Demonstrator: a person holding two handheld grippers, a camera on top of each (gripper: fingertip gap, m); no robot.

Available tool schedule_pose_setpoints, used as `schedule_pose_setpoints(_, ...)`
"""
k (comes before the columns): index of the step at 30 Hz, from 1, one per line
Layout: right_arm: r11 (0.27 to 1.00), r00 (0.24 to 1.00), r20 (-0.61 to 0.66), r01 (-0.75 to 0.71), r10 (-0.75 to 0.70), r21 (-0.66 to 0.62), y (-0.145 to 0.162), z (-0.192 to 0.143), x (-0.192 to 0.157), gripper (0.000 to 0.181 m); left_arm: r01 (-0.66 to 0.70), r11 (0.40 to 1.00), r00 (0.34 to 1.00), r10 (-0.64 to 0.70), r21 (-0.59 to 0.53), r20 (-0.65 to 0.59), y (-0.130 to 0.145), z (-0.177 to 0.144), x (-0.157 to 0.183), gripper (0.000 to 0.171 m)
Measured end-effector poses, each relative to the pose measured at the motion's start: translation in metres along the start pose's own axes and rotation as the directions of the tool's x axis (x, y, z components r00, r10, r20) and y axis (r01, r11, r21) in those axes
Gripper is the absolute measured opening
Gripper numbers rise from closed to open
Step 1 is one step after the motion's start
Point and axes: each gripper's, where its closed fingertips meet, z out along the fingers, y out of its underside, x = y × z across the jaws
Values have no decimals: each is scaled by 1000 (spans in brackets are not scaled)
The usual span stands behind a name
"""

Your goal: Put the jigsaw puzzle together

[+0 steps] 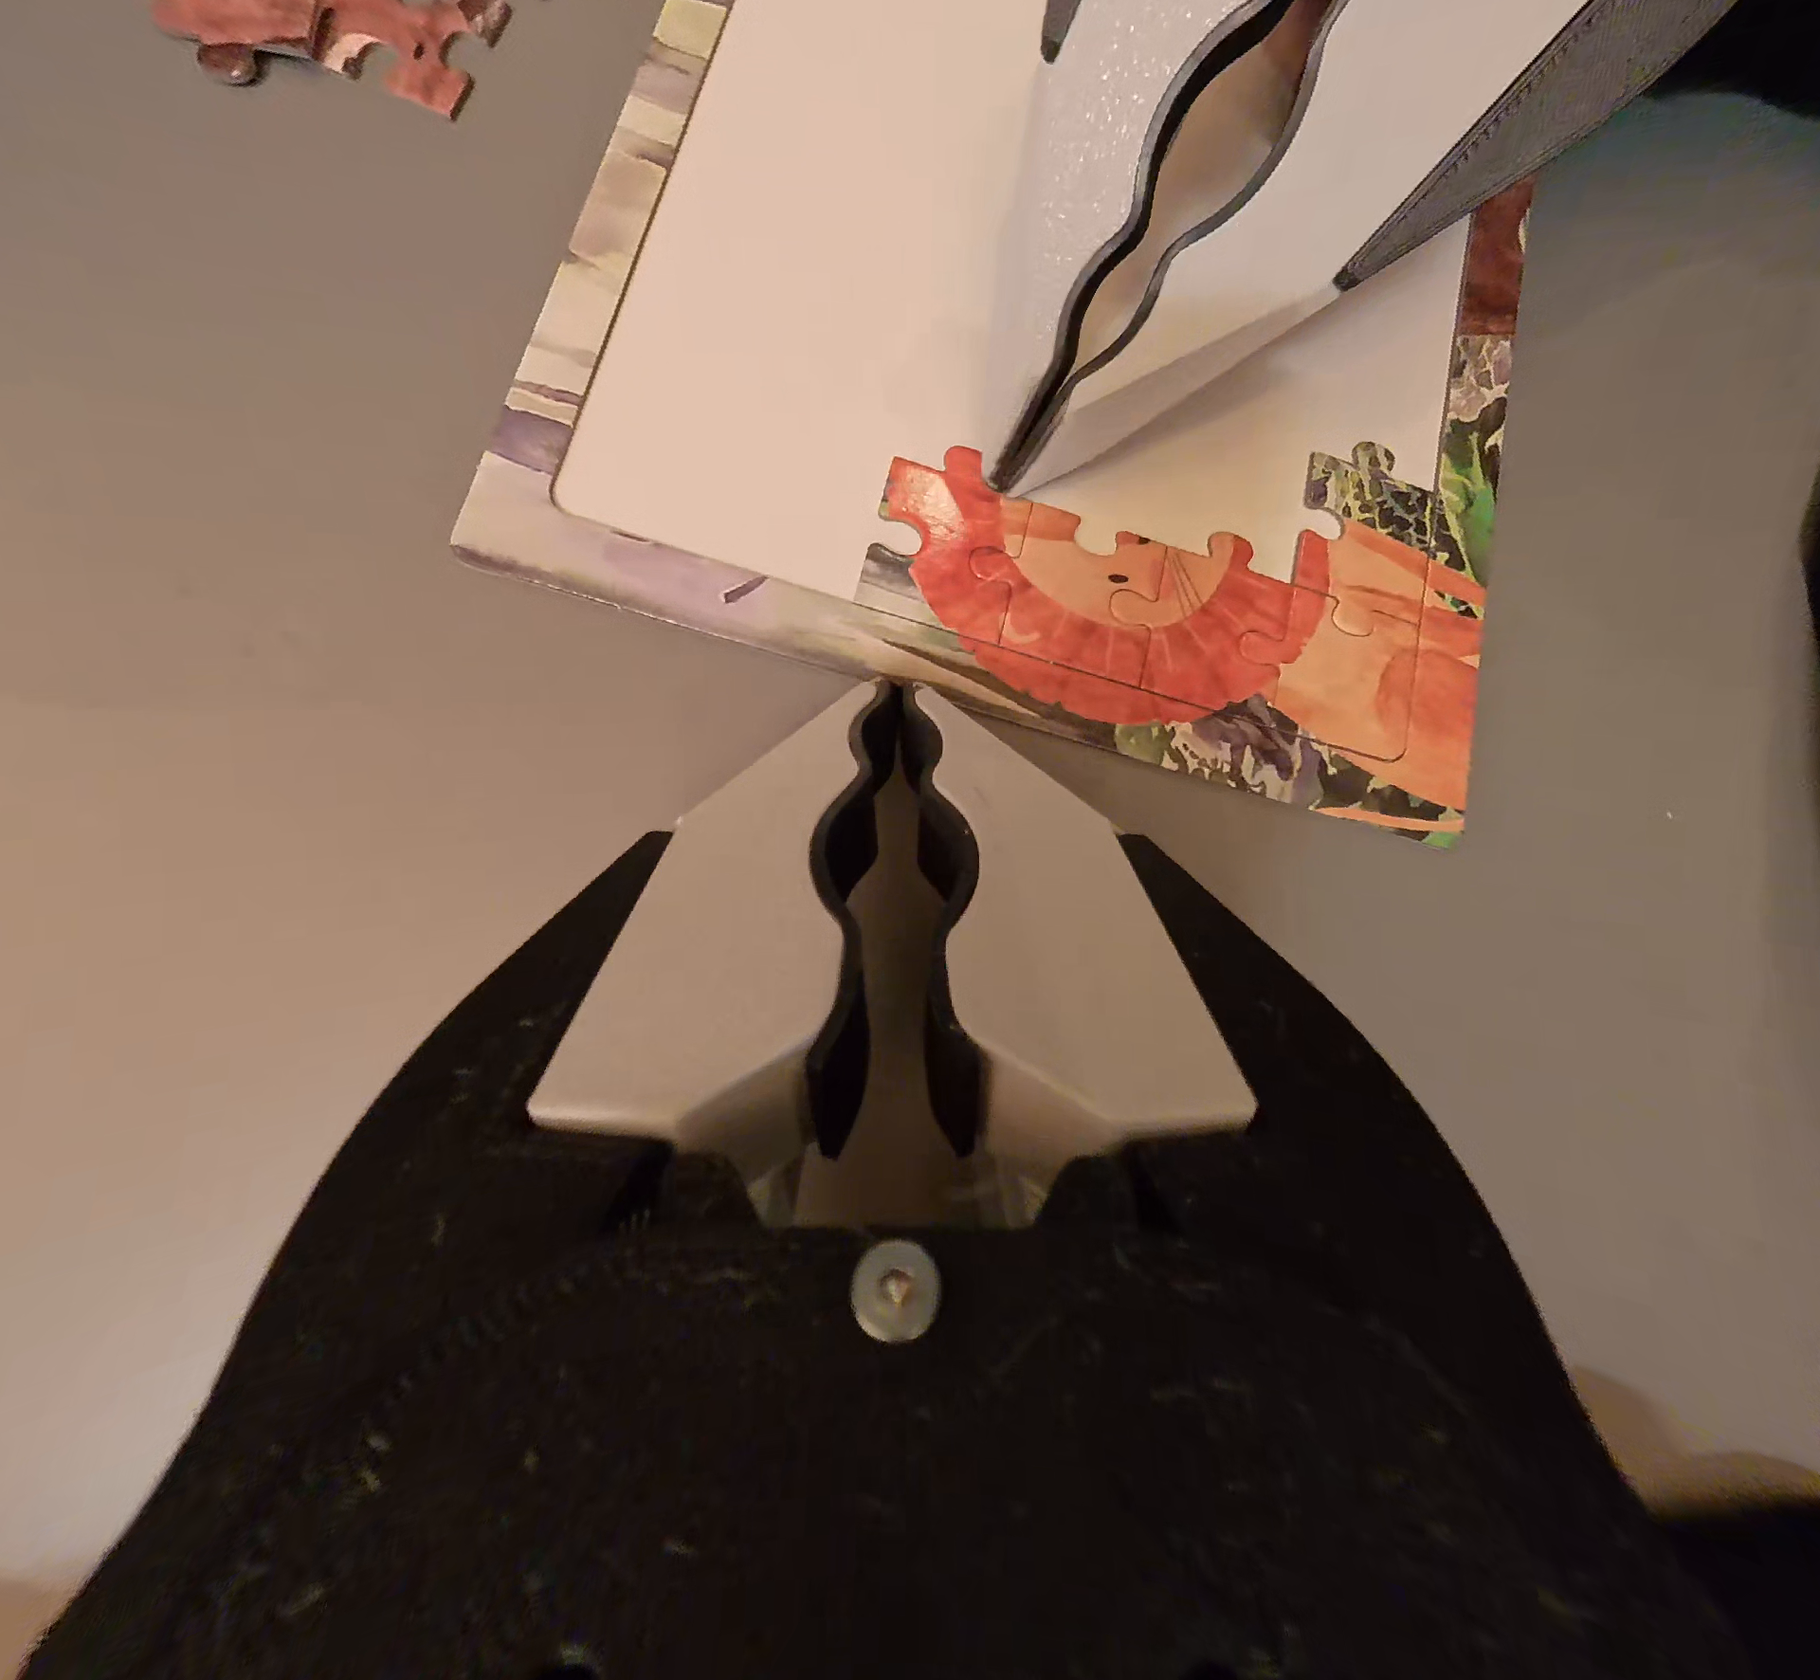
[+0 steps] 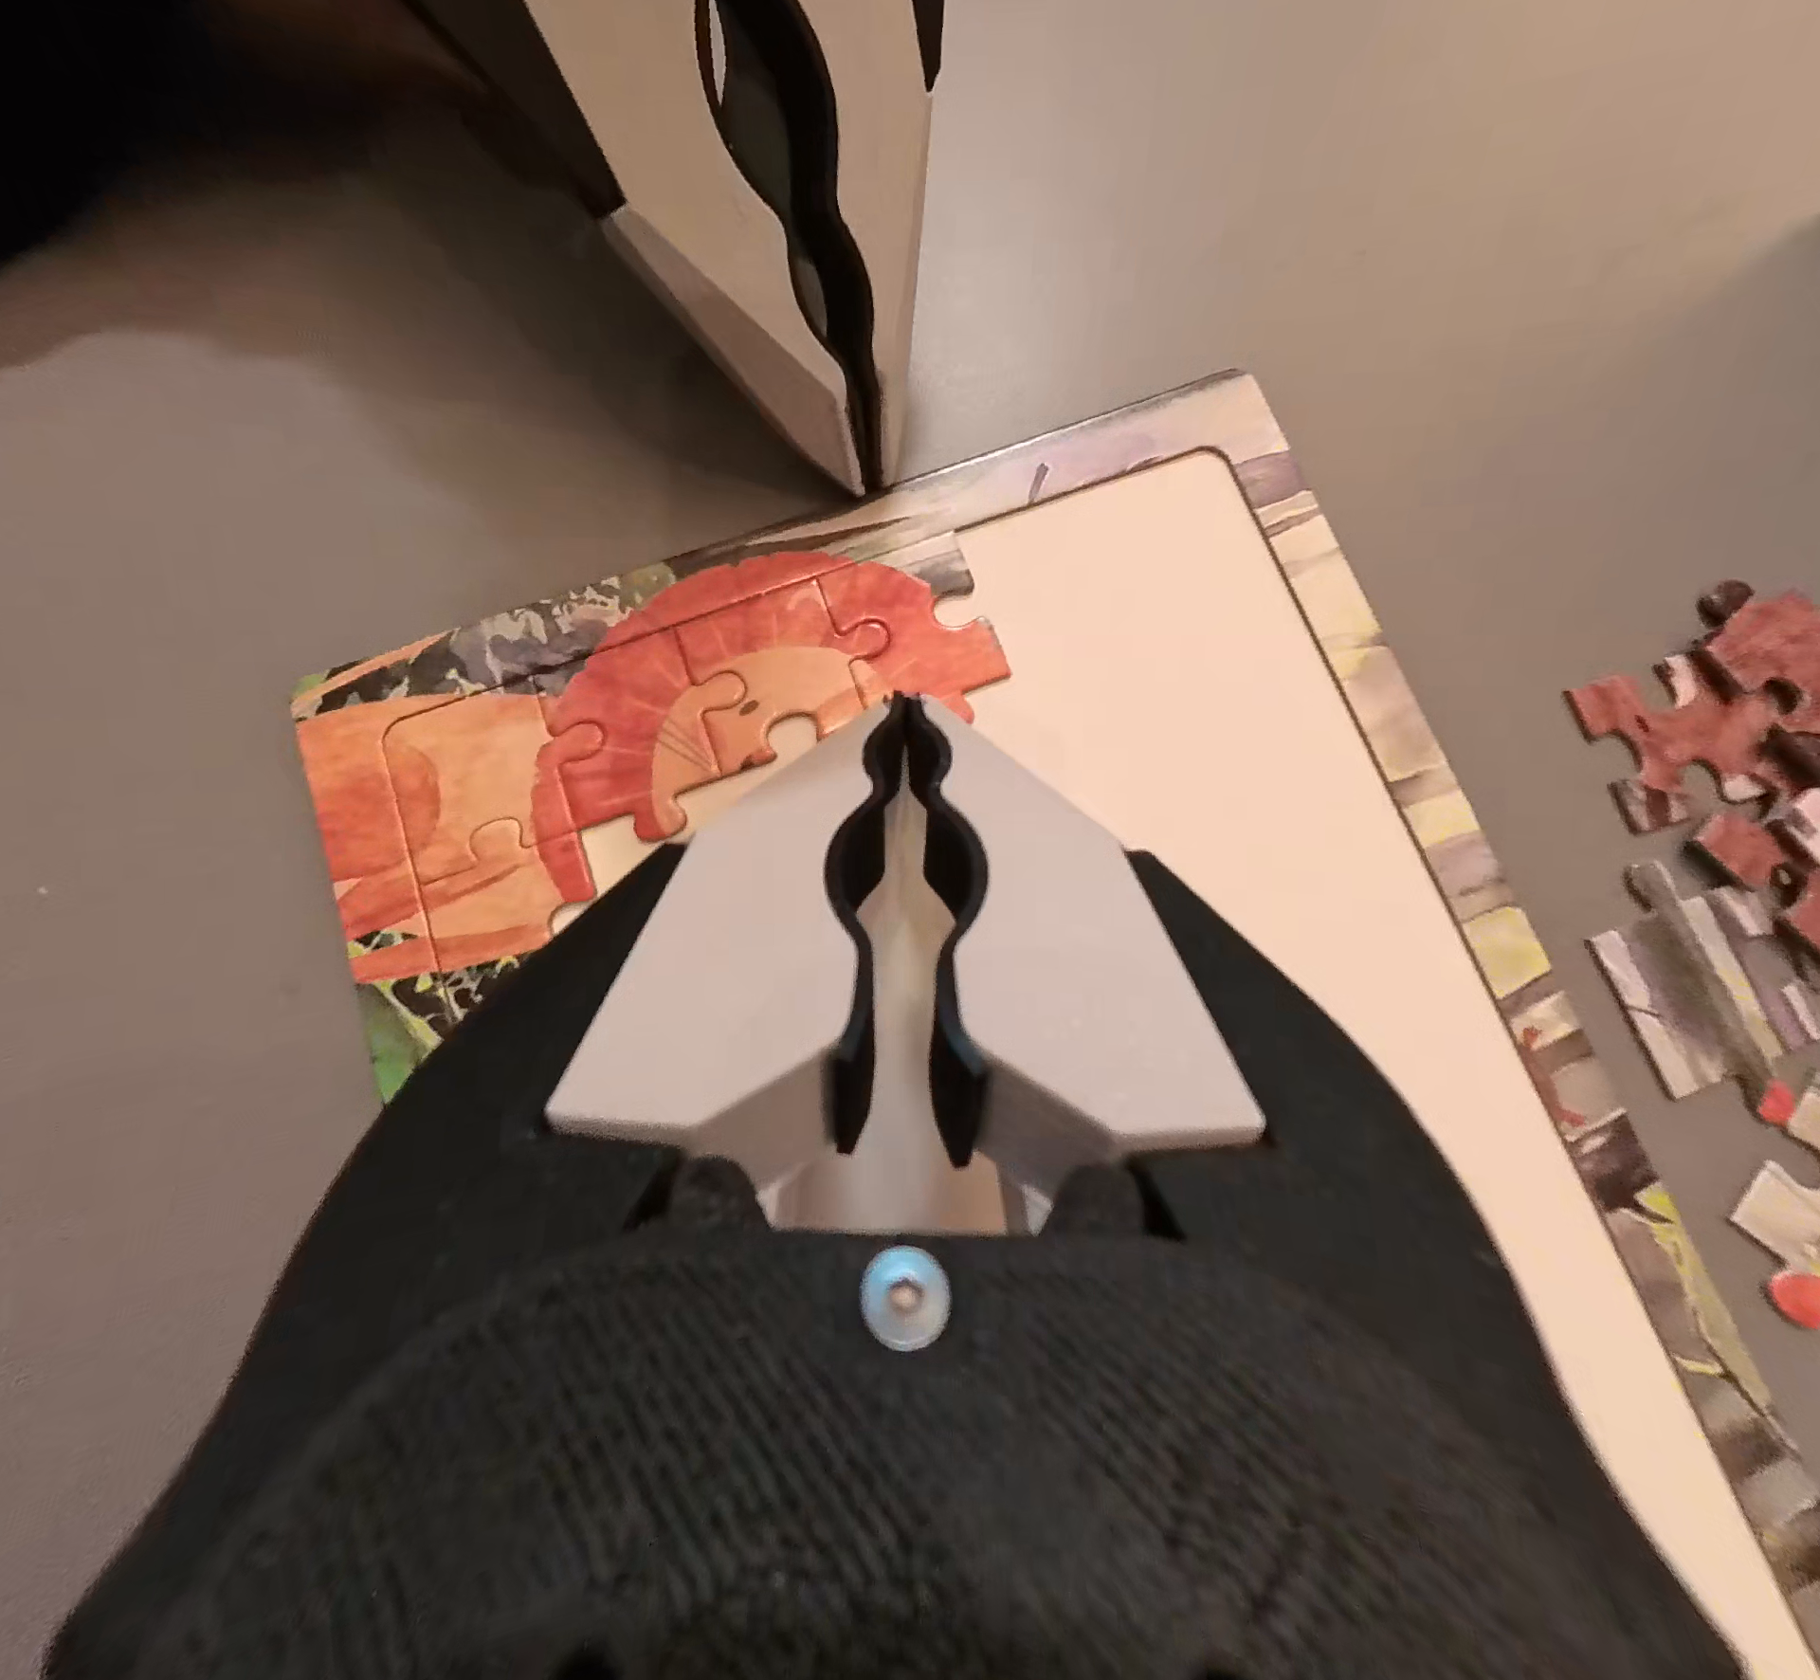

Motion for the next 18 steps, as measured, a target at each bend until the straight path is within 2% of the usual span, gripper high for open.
schedule_pose_setpoints(3,1000,1000,-7,-2,2,21,-2,-4,1,1,-13,1000,1000,13,-2,16,0,0,-1,0)
schedule_pose_setpoints(5,997,999,-37,2,1,75,-10,-14,8,2,-53,999,996,52,7,70,-3,-3,-6,0)
schedule_pose_setpoints(11,961,986,-136,-55,95,273,-19,-59,44,6,-55,987,980,24,152,199,-25,-25,-25,0)
schedule_pose_setpoints(14,957,960,-248,-60,134,285,-3,-81,74,8,-53,985,964,7,166,267,-28,-30,-35,0)
schedule_pose_setpoints(16,964,921,-365,-40,138,263,9,-101,99,9,-60,982,954,4,177,300,-31,-32,-38,0)
schedule_pose_setpoints(18,955,886,-430,-43,171,293,14,-125,116,11,-72,977,945,3,199,328,-36,-34,-40,0)
